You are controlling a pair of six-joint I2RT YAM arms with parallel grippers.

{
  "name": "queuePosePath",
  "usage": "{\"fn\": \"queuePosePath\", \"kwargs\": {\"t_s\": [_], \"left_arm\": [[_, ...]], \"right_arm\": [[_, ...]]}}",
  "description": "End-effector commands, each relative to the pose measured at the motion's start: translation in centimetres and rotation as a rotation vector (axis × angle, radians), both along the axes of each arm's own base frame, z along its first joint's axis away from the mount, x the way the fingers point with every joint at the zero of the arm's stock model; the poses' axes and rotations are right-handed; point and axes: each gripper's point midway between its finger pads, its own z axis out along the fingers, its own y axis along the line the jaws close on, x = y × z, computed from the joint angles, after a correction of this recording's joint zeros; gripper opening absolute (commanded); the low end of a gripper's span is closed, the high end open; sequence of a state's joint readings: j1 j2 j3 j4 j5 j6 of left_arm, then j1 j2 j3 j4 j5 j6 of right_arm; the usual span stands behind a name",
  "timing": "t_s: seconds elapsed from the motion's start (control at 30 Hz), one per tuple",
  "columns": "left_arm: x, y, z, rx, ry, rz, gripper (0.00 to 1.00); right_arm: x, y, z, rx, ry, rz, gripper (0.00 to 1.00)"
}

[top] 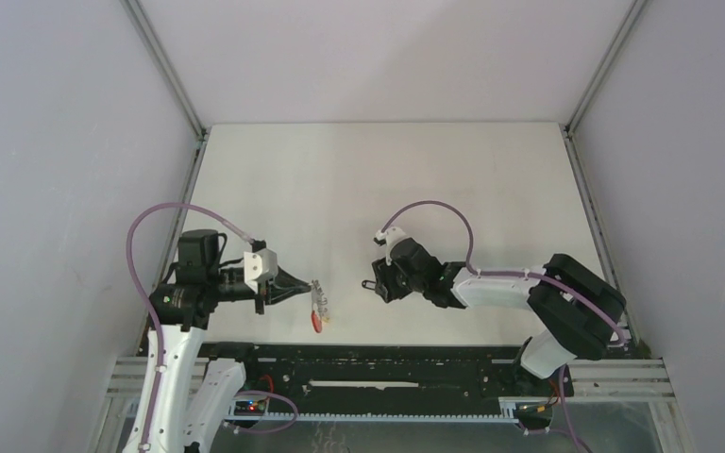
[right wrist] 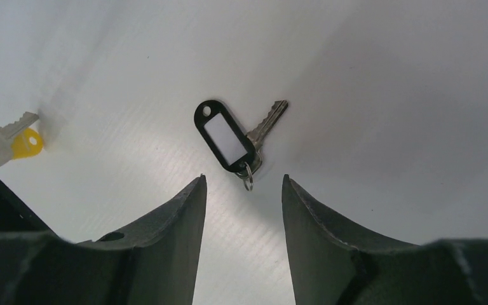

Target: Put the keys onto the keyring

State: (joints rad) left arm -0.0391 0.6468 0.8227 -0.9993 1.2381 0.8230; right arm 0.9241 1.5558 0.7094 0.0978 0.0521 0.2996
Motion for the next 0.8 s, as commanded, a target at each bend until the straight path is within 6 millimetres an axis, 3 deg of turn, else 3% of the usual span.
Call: {"fn": "queuePosePath", "kwargs": {"t_s": [0.0, 0.53, 0.77], "left_arm": [[-0.3, -0.3, 2.3, -0.022, -0.089, -0.036, 0.0], [-0.4, -0.3, 2.2, -0.018, -0.096, -0.039, 0.0], [-0.3, -0.3, 2.2, -0.013, -0.099, -0.035, 0.0]], "right_arm": [[-0.3, 1.2, 0.1, 0.048, -0.026, 0.096, 0.54], [0.8, 0.3, -1.3, 0.044, -0.022, 0.078, 0.34], [0.7, 0.2, -1.7, 0.04, -0.014, 0.082, 0.18]]}}
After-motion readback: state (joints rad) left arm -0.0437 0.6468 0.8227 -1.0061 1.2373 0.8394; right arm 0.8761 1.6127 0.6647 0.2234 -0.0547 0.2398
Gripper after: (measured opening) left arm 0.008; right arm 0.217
